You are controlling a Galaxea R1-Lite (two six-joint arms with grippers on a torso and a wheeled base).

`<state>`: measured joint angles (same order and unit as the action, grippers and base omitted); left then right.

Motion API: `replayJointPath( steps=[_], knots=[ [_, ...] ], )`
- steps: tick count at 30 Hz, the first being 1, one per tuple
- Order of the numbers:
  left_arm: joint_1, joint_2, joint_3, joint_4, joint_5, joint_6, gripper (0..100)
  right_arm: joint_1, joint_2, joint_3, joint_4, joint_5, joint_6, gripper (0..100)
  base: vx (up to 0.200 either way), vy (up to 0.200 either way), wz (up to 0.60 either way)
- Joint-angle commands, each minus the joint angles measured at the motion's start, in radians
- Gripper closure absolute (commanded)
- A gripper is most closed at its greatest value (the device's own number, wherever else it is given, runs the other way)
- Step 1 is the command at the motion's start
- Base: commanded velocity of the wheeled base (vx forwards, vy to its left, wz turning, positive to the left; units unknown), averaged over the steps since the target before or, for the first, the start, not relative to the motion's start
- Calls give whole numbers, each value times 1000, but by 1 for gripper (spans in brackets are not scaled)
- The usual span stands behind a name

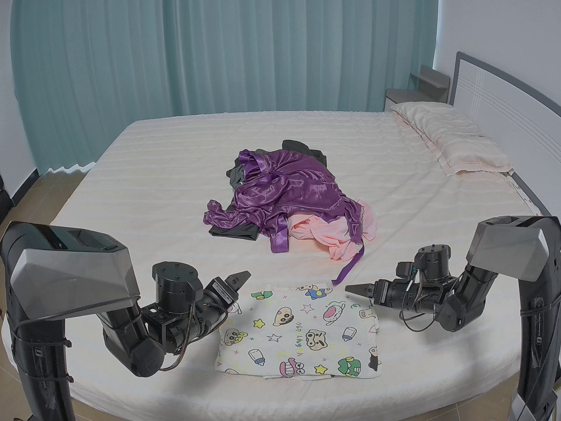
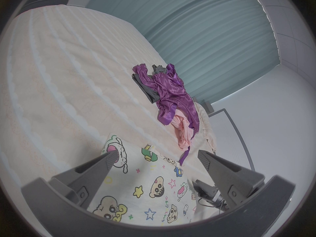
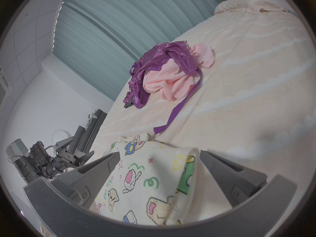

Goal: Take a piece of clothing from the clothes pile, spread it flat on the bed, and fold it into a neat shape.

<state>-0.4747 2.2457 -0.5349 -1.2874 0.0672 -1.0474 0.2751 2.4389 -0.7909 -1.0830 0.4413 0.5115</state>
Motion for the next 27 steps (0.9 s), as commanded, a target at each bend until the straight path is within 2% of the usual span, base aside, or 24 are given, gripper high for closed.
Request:
replayJointPath(
  steps=[1,7,12,22,23,27],
  knots=[
    [11,14,-4,-1,0,0,0,7,29,-19,3,-4,7,100,0,0,0],
    [11,25,-10,0,0,0,0,-8,26,-41,-6,-12,64,100,0,0,0],
    [11,26,-10,0,0,1,0,-27,48,-97,-8,-72,139,100,0,0,0],
    [13,28,-11,0,0,1,0,-33,48,-90,3,-75,142,100,0,0,0],
    [13,29,-11,0,0,1,0,-34,48,-90,-3,-76,144,0,0,0,0],
    [18,32,-11,-6,2,4,0,-36,45,-90,-9,-84,147,0,0,0,0]
  ],
)
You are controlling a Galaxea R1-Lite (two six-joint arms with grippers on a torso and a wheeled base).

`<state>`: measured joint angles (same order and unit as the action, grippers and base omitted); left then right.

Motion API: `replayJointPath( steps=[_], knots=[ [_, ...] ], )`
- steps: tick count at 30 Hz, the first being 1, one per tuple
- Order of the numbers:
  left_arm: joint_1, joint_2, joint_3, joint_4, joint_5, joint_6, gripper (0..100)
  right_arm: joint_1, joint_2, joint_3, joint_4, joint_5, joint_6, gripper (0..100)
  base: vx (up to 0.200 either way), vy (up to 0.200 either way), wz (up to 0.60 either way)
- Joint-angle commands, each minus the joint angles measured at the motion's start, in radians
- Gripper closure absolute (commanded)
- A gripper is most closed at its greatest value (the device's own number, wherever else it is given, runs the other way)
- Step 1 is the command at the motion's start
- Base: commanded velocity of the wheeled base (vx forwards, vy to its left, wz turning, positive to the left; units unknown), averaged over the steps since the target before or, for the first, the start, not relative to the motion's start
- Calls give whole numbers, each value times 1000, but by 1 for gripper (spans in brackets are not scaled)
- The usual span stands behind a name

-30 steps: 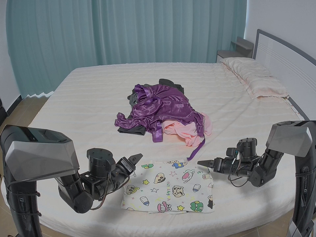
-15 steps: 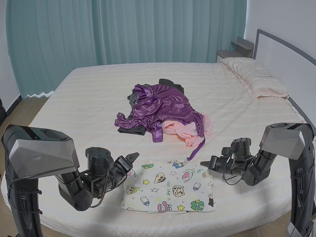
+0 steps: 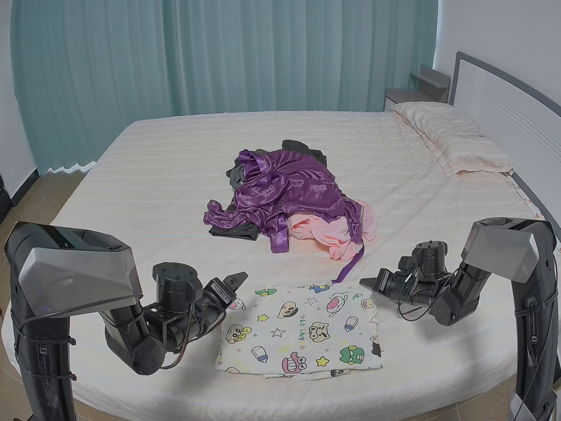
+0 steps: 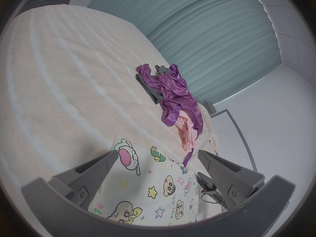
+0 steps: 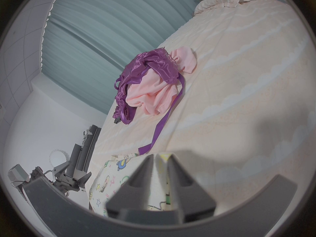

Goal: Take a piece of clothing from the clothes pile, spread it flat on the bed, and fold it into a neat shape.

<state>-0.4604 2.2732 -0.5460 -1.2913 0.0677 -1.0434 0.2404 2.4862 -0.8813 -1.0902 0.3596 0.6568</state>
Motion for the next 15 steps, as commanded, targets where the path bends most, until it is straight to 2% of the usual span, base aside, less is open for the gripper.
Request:
replayJointPath(
  steps=[1,5,10,13,15],
  knots=[
    [13,3,-2,-3,1,2,0,-7,-9,-1,-8,-16,3,0,0,0,0],
    [49,-24,-15,-2,3,39,0,-43,-84,12,-27,-99,7,0,0,0,0],
    [115,-129,18,1,27,191,0,-76,-225,68,-28,-143,7,0,0,0,0],
    [128,-274,78,3,96,267,0,-84,-366,166,-33,-186,6,0,0,0,0],
    [128,-377,121,10,103,293,0,-89,-460,235,-33,-188,3,0,0,0,0]
  ],
)
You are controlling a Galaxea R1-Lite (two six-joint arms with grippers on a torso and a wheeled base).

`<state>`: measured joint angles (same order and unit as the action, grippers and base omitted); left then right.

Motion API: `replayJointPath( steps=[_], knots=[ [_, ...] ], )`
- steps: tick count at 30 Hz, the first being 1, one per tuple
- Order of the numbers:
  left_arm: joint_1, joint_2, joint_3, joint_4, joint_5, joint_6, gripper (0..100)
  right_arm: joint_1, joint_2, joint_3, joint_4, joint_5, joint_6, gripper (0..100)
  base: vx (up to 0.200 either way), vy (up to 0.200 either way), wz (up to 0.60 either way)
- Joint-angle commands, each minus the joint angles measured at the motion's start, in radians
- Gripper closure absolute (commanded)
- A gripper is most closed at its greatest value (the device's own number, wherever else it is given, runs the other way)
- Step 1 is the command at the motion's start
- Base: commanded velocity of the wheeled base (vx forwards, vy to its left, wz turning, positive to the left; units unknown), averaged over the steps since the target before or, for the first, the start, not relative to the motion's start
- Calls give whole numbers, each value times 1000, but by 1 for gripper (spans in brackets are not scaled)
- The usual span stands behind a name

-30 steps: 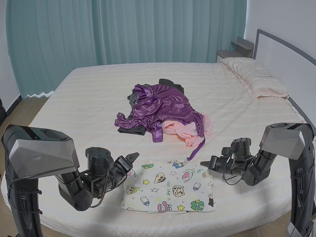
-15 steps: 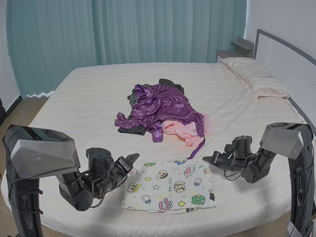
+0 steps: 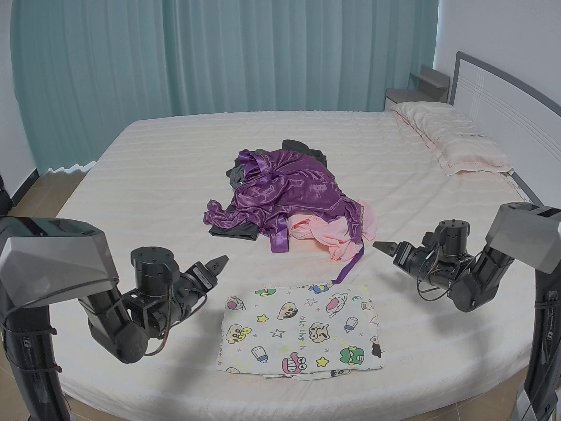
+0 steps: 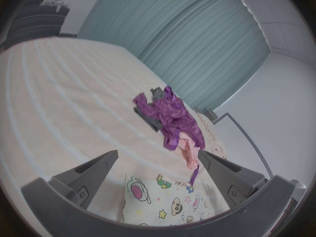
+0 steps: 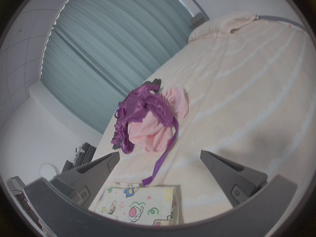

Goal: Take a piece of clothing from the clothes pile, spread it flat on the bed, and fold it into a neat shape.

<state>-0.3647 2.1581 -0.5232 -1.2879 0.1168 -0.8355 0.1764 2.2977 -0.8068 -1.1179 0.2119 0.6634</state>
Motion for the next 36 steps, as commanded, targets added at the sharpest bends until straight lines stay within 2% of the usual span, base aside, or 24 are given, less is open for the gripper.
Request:
replayJointPath(
  steps=[1,4,5,7,10,14,16,19,20,22,25,27,29,32,33,34,36],
  knots=[
    [32,-331,126,13,55,99,0,-25,-336,202,-5,-40,-4,0,0,0,0],
    [33,-437,160,44,61,124,0,-26,-449,270,4,-42,-8,0,0,0,0],
    [32,-544,189,99,95,151,0,-28,-558,348,6,-43,-15,0,0,0,0],
    [32,-646,207,150,141,176,0,-31,-669,425,7,-43,-21,0,0,0,0],
    [32,-745,232,199,173,185,0,-32,-771,514,7,-43,-30,0,0,0,0],
    [29,-914,328,282,228,193,0,-35,-991,768,1,-36,-21,0,0,0,0],
    [29,-966,353,292,254,196,0,-44,-1061,807,21,-37,-19,0,0,0,0],
    [27,-1083,413,315,331,231,0,-78,-1256,807,179,-52,-5,0,0,0,0],
    [26,-1138,450,331,368,265,0,-87,-1379,807,273,-49,-21,0,0,0,0],
    [26,-1190,482,343,386,288,0,-83,-1486,807,366,-49,-44,0,0,0,0],
    [27,-1324,522,381,402,320,0,-83,-1709,807,624,-51,-134,0,0,0,0],
    [35,-1437,522,469,423,349,0,-83,-1880,807,851,-52,-231,0,0,0,0],
    [38,-1558,519,593,477,431,0,-83,-2064,799,1055,-48,-303,0,0,0,0],
    [72,-1718,519,726,518,547,0,-94,-2180,730,1205,-48,-301,0,0,0,0],
    [82,-1735,519,736,518,558,0,-95,-2186,726,1216,-48,-301,0,0,0,0],
    [151,-1827,517,786,518,612,0,-107,-2206,718,1244,-51,-315,0,0,0,0],
    [222,-1920,516,835,517,684,0,-136,-2224,716,1250,-49,-354,0,0,0,0]
  ],
)
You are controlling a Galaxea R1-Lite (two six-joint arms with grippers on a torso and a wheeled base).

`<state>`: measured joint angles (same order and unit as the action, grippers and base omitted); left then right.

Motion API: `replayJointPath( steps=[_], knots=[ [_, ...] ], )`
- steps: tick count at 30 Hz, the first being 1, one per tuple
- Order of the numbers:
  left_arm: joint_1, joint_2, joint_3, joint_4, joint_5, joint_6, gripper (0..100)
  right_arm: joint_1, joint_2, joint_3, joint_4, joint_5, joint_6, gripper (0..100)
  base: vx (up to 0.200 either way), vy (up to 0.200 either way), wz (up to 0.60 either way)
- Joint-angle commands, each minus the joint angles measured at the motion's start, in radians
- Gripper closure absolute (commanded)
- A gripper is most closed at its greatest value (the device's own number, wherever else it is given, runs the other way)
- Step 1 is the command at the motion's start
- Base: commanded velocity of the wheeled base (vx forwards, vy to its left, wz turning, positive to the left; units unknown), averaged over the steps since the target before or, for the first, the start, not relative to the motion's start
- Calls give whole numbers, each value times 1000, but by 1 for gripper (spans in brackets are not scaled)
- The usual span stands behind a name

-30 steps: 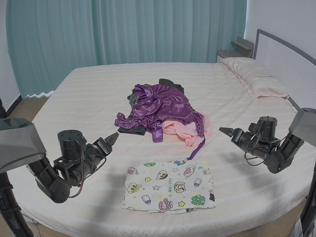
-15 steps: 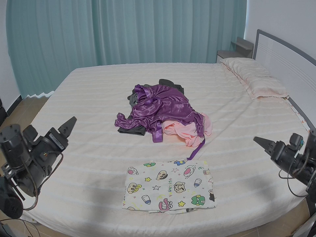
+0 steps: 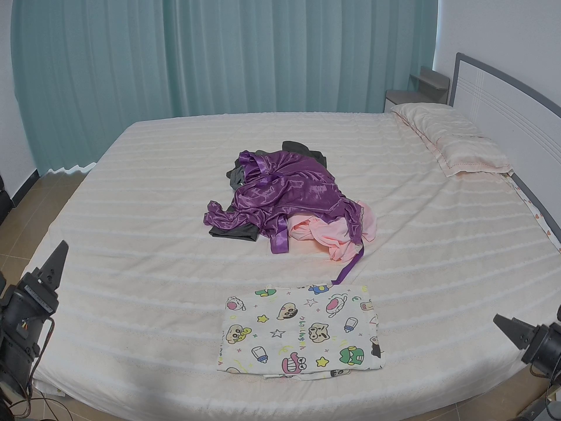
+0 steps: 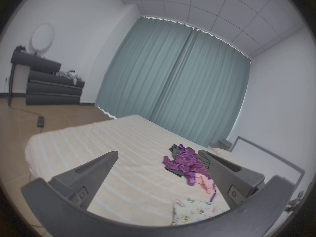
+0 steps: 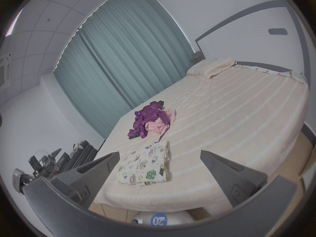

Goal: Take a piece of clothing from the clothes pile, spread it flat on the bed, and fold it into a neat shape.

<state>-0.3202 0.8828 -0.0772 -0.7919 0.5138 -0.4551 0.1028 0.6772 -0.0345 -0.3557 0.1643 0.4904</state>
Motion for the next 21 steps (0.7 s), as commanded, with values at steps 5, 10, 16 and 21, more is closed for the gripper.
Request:
replayJointPath(
  steps=[5,10,16,21],
  knots=[
    [331,-785,70,405,74,360,0,-94,-670,-56,494,-5,-354,0,0,0,0],
    [352,-817,77,379,11,394,0,-106,-677,-35,463,-81,-573,0,0,0,0],
    [345,-826,77,530,-94,426,0,-107,-677,-21,445,-137,-520,0,0,0,0],
    [320,-883,74,746,-262,475,0,-107,-676,31,351,-163,-546,0,0,0,0]
  ],
)
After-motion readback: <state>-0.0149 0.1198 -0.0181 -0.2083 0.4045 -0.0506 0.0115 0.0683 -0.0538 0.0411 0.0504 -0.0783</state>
